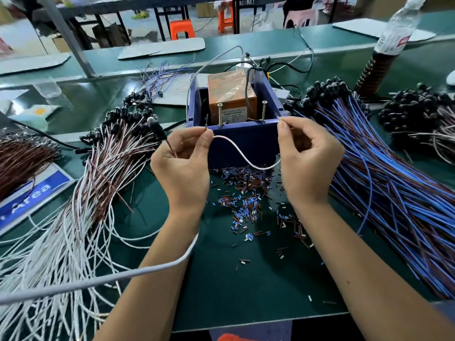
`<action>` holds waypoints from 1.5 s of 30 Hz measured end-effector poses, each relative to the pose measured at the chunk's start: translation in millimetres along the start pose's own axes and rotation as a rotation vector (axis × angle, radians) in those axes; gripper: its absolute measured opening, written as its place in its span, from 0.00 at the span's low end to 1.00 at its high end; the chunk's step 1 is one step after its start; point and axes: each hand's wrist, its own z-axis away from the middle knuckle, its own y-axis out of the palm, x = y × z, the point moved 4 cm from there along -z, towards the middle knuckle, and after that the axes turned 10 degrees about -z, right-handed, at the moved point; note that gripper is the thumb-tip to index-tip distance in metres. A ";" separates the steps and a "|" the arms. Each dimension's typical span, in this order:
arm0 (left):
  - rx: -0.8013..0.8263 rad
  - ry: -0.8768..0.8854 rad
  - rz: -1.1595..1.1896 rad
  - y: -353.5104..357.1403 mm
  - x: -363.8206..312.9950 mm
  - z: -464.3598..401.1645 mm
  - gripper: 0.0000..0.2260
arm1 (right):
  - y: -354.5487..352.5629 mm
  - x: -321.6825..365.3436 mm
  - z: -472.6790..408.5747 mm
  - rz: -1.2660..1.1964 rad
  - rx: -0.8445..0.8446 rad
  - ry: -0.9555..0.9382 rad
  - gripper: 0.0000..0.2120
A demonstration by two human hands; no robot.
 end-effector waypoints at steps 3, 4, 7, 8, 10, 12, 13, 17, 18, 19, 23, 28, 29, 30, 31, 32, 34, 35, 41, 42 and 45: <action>-0.057 0.041 -0.109 3.7 -6.3 1.5 0.02 | 4.6 6.0 -0.2 0.021 0.006 -0.074 0.06; -0.075 0.055 -0.144 4.5 -9.0 2.6 0.02 | 5.5 6.9 -0.7 0.034 0.005 -0.085 0.06; -0.139 0.106 -0.212 4.3 -15.3 3.3 0.03 | 8.5 9.2 -2.1 0.087 0.008 -0.121 0.06; -0.158 0.118 -0.237 4.2 -16.5 2.6 0.03 | 10.0 10.3 -2.3 0.093 0.012 -0.129 0.06; -0.176 0.133 -0.283 4.5 -17.9 0.9 0.04 | 13.0 11.8 -1.8 0.098 0.028 -0.142 0.06; -0.164 0.159 -0.314 5.5 -19.3 -0.9 0.04 | 15.1 13.0 -0.8 0.101 0.040 -0.147 0.06; -0.155 0.183 -0.330 6.2 -20.3 -1.8 0.04 | 15.3 13.1 -0.8 0.099 0.043 -0.146 0.06; -0.107 0.260 -0.355 8.5 -20.2 -4.7 0.04 | 14.6 13.2 -0.6 0.094 0.047 -0.137 0.06; -0.090 0.279 -0.357 9.3 -20.4 -4.4 0.03 | 14.8 13.3 -0.8 0.098 0.051 -0.142 0.06; -0.078 0.302 -0.364 10.0 -21.1 -3.7 0.03 | 15.0 13.4 -1.0 0.104 0.055 -0.146 0.06; -0.083 0.343 -0.405 9.0 -23.0 -2.8 0.04 | 14.4 13.2 -1.0 0.121 0.053 -0.139 0.06; -0.073 0.324 -0.386 9.2 -21.4 -1.9 0.03 | 14.9 11.7 -0.4 0.112 0.065 -0.120 0.06; -0.081 0.316 -0.380 8.4 -21.1 -1.8 0.03 | 14.9 10.9 -0.3 0.106 0.063 -0.115 0.06; -0.100 0.310 -0.372 6.8 -21.0 -1.6 0.03 | 14.6 10.1 -0.4 0.095 0.059 -0.106 0.06; -0.126 0.314 -0.356 5.1 -21.4 -1.0 0.03 | 13.8 9.1 -0.8 0.079 0.049 -0.094 0.06; -0.144 0.331 -0.332 4.4 -23.0 0.5 0.03 | 12.0 8.3 -1.6 0.063 0.036 -0.083 0.06; -0.136 0.378 -0.290 4.9 -27.6 4.9 0.03 | 7.9 6.0 -2.7 0.029 0.018 -0.046 0.06; -0.113 0.393 -0.277 7.0 -30.5 6.6 0.03 | 6.0 5.1 -3.0 0.011 0.012 -0.021 0.06; 0.159 0.327 -0.147 57.0 -71.8 7.1 0.02 | -42.0 6.5 -17.2 -0.095 -0.102 0.133 0.05; 0.217 0.314 -0.122 71.1 -82.3 5.8 0.02 | -57.3 5.9 -24.6 -0.102 -0.134 0.172 0.05; 0.399 0.299 -0.083 125.0 -113.1 11.9 0.06 | -119.2 7.1 -58.1 -0.062 -0.255 0.282 0.06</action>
